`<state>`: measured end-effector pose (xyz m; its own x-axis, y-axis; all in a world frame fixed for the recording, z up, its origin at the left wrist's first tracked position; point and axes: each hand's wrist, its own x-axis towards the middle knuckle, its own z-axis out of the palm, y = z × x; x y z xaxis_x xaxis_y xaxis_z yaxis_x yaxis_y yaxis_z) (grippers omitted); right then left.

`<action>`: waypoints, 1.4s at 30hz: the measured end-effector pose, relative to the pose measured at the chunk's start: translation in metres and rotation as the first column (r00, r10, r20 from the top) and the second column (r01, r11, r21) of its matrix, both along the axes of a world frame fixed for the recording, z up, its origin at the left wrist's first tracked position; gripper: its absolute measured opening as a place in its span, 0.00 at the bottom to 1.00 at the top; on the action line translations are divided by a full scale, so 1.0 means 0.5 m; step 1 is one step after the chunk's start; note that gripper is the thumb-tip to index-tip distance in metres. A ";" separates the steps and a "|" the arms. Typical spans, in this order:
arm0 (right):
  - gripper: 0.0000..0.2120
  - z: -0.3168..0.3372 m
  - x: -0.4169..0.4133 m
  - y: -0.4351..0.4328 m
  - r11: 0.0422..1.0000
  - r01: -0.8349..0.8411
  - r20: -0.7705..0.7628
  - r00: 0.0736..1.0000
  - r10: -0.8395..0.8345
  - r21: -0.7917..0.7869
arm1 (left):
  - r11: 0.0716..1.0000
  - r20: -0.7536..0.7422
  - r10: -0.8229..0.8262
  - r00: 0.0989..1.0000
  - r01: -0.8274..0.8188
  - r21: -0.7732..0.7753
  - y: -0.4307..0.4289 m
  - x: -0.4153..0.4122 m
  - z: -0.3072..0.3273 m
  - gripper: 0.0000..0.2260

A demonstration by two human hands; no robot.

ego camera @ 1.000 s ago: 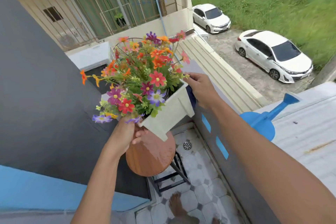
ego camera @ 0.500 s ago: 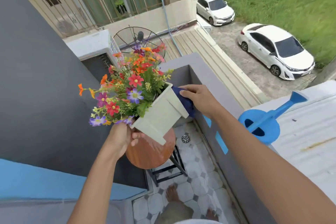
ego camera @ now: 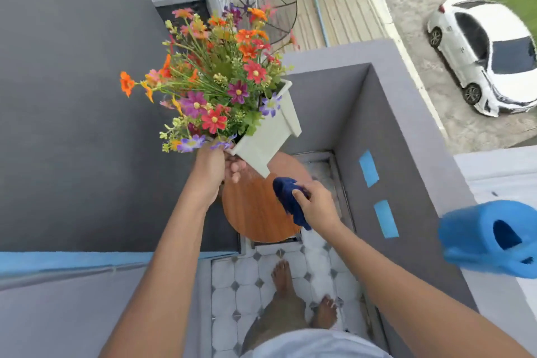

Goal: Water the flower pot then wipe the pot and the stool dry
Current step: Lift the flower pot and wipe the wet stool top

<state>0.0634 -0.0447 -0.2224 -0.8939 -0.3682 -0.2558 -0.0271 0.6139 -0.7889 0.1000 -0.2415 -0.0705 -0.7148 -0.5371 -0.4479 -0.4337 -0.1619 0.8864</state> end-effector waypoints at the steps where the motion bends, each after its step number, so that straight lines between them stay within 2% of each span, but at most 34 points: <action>1: 0.08 -0.030 0.005 -0.027 0.996 -0.051 -0.041 0.998 0.054 0.070 | 1.000 0.008 0.002 1.000 -0.002 -0.008 -0.014 -0.012 -0.005 0.14; 3: 0.09 -0.110 0.022 -0.091 0.949 -0.213 -0.089 0.967 0.239 0.233 | 1.000 0.017 0.025 1.000 -0.025 -0.009 -0.057 -0.038 -0.027 0.15; 6: 0.12 -0.220 0.064 -0.139 0.786 -0.429 -0.136 0.835 0.533 0.445 | 0.998 0.009 0.067 0.998 -0.067 -0.007 -0.106 -0.061 -0.053 0.14; 8: 0.16 -0.272 0.090 -0.158 0.672 -0.512 -0.153 0.724 0.673 0.535 | 0.996 0.019 0.089 0.996 -0.089 -0.005 -0.140 -0.068 -0.075 0.12; 9: 0.19 -0.287 0.097 -0.165 0.650 -0.519 -0.154 0.704 0.694 0.555 | 0.994 0.031 0.111 0.993 -0.111 0.010 -0.156 -0.070 -0.087 0.13; 11: 0.21 -0.303 0.096 -0.170 0.672 -0.494 -0.191 0.710 0.678 0.552 | 0.990 0.058 0.138 0.989 -0.138 0.003 -0.182 -0.071 -0.111 0.15; 15: 0.20 -0.331 0.035 -0.163 0.702 -0.475 -0.343 0.636 0.691 0.531 | 0.992 0.092 0.127 0.988 -0.125 -0.023 -0.206 -0.083 -0.145 0.13; 18: 0.18 -0.337 -0.097 -0.175 0.796 -0.315 -0.383 0.746 0.545 0.517 | 0.991 0.061 0.131 0.990 -0.131 -0.004 -0.207 -0.097 -0.153 0.16; 21: 0.15 -0.331 -0.229 -0.197 0.827 -0.171 -0.355 0.843 0.404 0.536 | 0.991 0.036 0.128 0.991 -0.129 0.020 -0.204 -0.105 -0.148 0.17; 24: 0.14 -0.330 -0.246 -0.203 0.826 -0.201 -0.349 0.835 0.425 0.527 | 0.991 0.029 0.123 0.992 -0.124 0.045 -0.206 -0.116 -0.143 0.16; 29: 0.14 -0.345 -0.065 -0.159 0.754 -0.516 -0.386 0.651 0.653 0.405 | 0.989 0.020 0.130 0.991 -0.131 0.069 -0.212 -0.139 -0.129 0.15; 33: 0.15 -0.359 0.077 -0.146 0.477 -0.786 -0.375 0.337 0.864 0.394 | 0.987 0.027 0.148 0.989 -0.149 0.057 -0.220 -0.152 -0.120 0.16; 35: 0.14 -0.359 0.057 -0.169 0.397 -0.825 -0.389 0.238 0.890 0.402 | 0.985 0.036 0.158 0.987 -0.160 0.068 -0.224 -0.155 -0.117 0.15; 36: 0.13 -0.359 0.026 -0.192 0.397 -0.822 -0.400 0.231 0.887 0.407 | 0.984 0.038 0.163 0.986 -0.165 0.070 -0.227 -0.155 -0.117 0.15; 38: 0.13 -0.356 -0.065 -0.248 0.496 -0.760 -0.428 0.315 0.847 0.421 | 0.985 0.034 0.159 0.987 -0.161 0.065 -0.230 -0.153 -0.118 0.14; 41: 0.13 -0.338 -0.220 -0.312 0.760 -0.483 -0.433 0.628 0.647 0.436 | 0.988 0.028 0.146 0.989 -0.147 0.050 -0.227 -0.144 -0.119 0.14; 42: 0.13 -0.334 -0.250 -0.321 0.812 -0.380 -0.428 0.706 0.564 0.443 | 0.988 0.031 0.144 0.989 -0.145 0.047 -0.225 -0.141 -0.120 0.15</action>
